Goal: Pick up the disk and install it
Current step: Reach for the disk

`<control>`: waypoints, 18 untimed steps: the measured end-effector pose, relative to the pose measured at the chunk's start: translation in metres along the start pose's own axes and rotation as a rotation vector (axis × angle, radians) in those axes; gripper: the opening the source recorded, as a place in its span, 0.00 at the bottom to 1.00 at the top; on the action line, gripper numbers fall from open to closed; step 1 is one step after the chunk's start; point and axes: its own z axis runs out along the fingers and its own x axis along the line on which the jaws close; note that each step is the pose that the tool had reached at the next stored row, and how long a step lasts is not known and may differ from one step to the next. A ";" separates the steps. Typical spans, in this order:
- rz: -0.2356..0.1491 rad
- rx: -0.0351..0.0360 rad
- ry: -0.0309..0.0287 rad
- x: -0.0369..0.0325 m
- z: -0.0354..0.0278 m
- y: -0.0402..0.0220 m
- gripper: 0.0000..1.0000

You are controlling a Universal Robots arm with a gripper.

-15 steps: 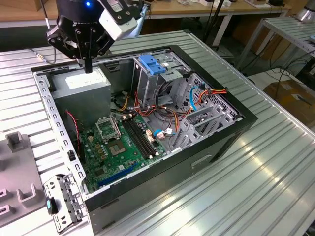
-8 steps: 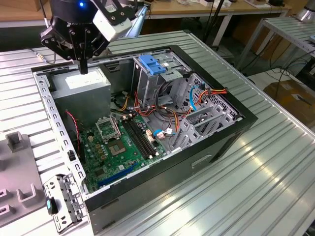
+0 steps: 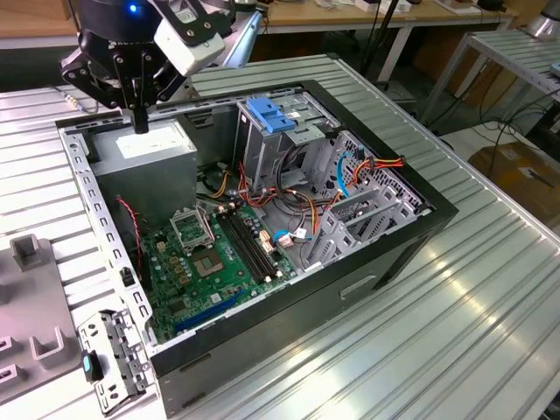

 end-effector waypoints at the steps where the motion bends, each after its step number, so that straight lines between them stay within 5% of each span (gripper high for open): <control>1: 0.000 -0.0001 0.0002 0.0015 0.0000 -0.0001 0.11; 18: 0.000 -0.0002 0.0021 0.0174 0.0003 -0.0013 0.11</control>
